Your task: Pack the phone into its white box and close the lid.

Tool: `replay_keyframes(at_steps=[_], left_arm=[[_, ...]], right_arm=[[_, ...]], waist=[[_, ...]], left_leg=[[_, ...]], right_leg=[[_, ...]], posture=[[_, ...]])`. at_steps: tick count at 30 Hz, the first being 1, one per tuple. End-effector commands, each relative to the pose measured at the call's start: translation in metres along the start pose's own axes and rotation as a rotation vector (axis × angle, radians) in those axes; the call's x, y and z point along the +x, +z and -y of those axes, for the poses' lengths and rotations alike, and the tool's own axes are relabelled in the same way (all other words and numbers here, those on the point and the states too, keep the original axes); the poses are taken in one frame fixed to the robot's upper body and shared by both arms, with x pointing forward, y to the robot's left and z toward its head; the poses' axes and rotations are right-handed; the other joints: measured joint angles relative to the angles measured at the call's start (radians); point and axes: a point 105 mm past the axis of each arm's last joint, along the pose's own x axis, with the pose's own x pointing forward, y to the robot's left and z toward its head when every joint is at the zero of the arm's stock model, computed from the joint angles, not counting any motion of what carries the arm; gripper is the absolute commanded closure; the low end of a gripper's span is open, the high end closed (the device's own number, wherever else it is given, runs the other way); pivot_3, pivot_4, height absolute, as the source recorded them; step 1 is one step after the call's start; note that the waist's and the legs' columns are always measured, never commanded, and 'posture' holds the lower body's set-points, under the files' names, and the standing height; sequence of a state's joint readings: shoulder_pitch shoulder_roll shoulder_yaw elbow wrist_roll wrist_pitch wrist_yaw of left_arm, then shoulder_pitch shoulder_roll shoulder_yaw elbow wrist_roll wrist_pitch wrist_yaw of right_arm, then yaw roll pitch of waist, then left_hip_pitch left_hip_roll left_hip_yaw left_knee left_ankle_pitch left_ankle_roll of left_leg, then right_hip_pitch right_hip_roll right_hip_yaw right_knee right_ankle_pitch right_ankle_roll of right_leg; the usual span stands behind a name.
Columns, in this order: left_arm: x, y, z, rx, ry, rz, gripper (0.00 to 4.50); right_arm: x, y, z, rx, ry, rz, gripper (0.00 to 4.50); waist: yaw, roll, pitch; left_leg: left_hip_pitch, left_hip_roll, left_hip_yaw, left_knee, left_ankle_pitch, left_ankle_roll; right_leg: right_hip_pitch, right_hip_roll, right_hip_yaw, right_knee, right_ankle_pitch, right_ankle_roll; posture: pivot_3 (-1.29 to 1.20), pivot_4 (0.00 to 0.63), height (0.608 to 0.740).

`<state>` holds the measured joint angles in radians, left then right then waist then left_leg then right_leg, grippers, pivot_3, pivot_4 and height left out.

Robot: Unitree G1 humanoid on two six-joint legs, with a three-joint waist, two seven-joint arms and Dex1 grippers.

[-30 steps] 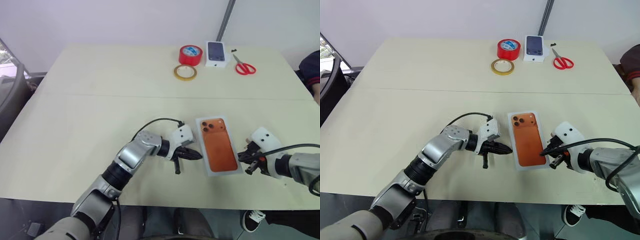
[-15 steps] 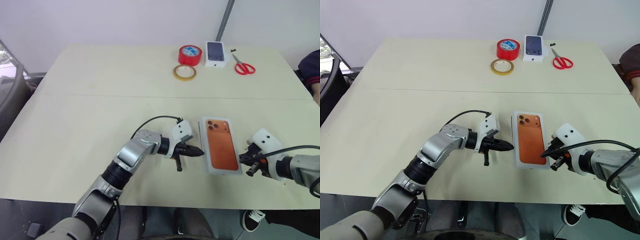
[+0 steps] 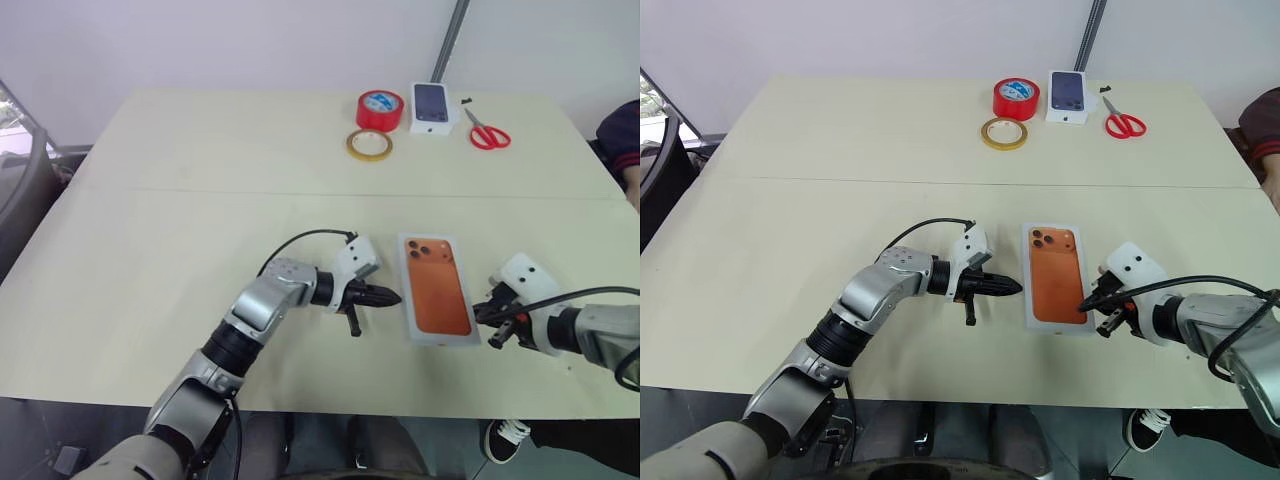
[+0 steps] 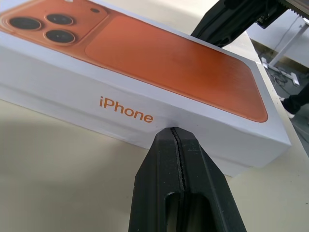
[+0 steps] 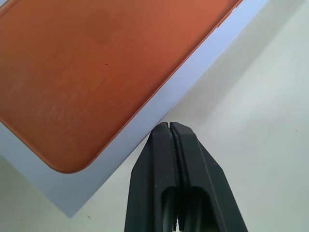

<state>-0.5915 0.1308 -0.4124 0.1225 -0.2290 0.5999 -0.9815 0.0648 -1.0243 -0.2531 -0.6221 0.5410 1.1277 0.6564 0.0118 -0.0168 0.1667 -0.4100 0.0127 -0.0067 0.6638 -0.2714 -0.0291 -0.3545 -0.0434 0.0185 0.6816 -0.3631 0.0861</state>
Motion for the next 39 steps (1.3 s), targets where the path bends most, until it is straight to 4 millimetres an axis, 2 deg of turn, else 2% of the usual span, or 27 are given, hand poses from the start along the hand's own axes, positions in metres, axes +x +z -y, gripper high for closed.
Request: replay_keyframes(at_steps=[1, 6, 10, 15, 19, 23, 25, 28, 30, 34, 37, 39], left_arm=[[0.001, 0.012, 0.002, 0.029, -0.013, 0.043, 4.50], [-0.003, 0.011, -0.004, 0.025, 0.012, 0.044, 4.50], [-0.013, 0.016, -0.012, 0.026, 0.040, 0.061, 4.50], [-0.023, 0.046, -0.025, 0.018, 0.085, 0.163, 4.50], [-0.009, 0.060, -0.026, 0.069, 0.084, 0.172, 4.50], [0.011, 0.045, -0.025, 0.110, 0.069, 0.083, 4.50], [0.020, 0.030, -0.023, 0.141, 0.058, 0.012, 4.50], [0.026, 0.013, -0.020, 0.165, 0.041, -0.056, 4.50], [0.025, 0.011, -0.019, 0.158, 0.040, -0.049, 4.50], [0.001, 0.029, -0.030, 0.115, 0.113, 0.069, 4.50], [-0.038, 0.043, -0.043, 0.110, 0.212, 0.161, 4.50], [-0.077, 0.044, -0.055, 0.124, 0.320, 0.189, 4.50]], right_arm=[[0.000, 0.009, -0.003, -0.038, 0.014, 0.035, 4.45], [-0.001, 0.007, -0.001, -0.044, 0.003, 0.024, 4.45], [-0.015, 0.002, 0.007, -0.097, -0.034, 0.004, 4.45], [-0.040, 0.015, 0.003, -0.167, -0.008, 0.069, 4.45], [-0.041, 0.021, -0.016, -0.168, 0.074, 0.123, 4.45], [-0.023, 0.007, -0.033, -0.138, 0.128, 0.076, 4.45], [-0.015, -0.002, -0.036, -0.124, 0.130, 0.038, 4.45], [-0.008, -0.012, -0.040, -0.116, 0.127, 0.003, 4.45], [-0.007, -0.012, -0.041, -0.122, 0.121, 0.004, 4.45], [-0.015, 0.013, -0.024, -0.148, 0.025, 0.125, 4.45], [-0.025, 0.036, -0.009, -0.151, -0.046, 0.243, 4.45], [-0.033, 0.050, 0.001, -0.149, -0.082, 0.319, 4.45]], waist=[[0.000, 0.000, 0.000], [0.000, 0.000, 0.000], [0.002, 0.000, 0.000], [0.001, 0.000, 0.000], [0.002, -0.001, 0.000], [0.001, -0.001, 0.000], [0.001, -0.001, 0.000], [0.000, -0.001, 0.000], [0.000, -0.001, 0.000], [-0.003, -0.001, 0.000], [-0.010, 0.000, 0.001], [-0.011, 0.000, 0.000]], left_leg=[[0.000, 0.000, 0.000, 0.000, 0.000, 0.000], [0.000, 0.000, 0.000, 0.000, 0.000, 0.000], [0.000, 0.000, 0.000, 0.000, 0.000, 0.000], [0.000, 0.000, 0.000, 0.000, 0.000, 0.000], [0.000, 0.000, 0.000, 0.000, 0.000, 0.000], [0.000, -0.001, 0.000, 0.000, 0.000, 0.000], [0.000, 0.000, 0.000, 0.000, 0.000, 0.000], [0.000, 0.000, 0.000, 0.000, 0.000, 0.000], [0.001, 0.000, 0.000, 0.000, 0.000, 0.000], [0.002, 0.000, 0.000, 0.000, 0.000, 0.000], [0.001, 0.001, 0.000, 0.000, 0.000, 0.000], [0.001, 0.001, 0.000, 0.000, 0.000, -0.001]], right_leg=[[0.000, 0.000, 0.000, 0.000, 0.000, 0.000], [0.000, 0.000, 0.000, 0.000, 0.000, 0.000], [0.000, 0.000, 0.000, 0.000, 0.000, 0.000], [0.000, 0.000, 0.000, 0.000, 0.000, 0.000], [0.001, 0.000, 0.000, 0.000, 0.000, 0.000], [0.001, 0.000, 0.000, 0.000, 0.000, 0.000], [0.001, 0.000, 0.000, 0.000, 0.000, 0.000], [0.000, 0.000, 0.000, 0.000, 0.000, 0.000], [0.002, 0.000, 0.000, 0.000, 0.000, 0.000], [0.002, 0.000, 0.000, 0.000, 0.000, 0.000], [0.000, 0.001, 0.000, 0.001, 0.000, 0.000], [0.000, 0.001, 0.000, 0.001, 0.000, 0.000]], posture=[[0.00, 0.150, 0.740], [0.00, 0.150, 0.740], [0.00, 0.150, 0.740], [0.00, 0.150, 0.740], [0.00, 0.150, 0.740], [0.00, 0.150, 0.740], [0.00, 0.150, 0.740], [0.00, 0.150, 0.740], [0.00, 0.150, 0.740], [0.00, 0.150, 0.740], [0.00, 0.150, 0.740], [0.00, 0.150, 0.740]])
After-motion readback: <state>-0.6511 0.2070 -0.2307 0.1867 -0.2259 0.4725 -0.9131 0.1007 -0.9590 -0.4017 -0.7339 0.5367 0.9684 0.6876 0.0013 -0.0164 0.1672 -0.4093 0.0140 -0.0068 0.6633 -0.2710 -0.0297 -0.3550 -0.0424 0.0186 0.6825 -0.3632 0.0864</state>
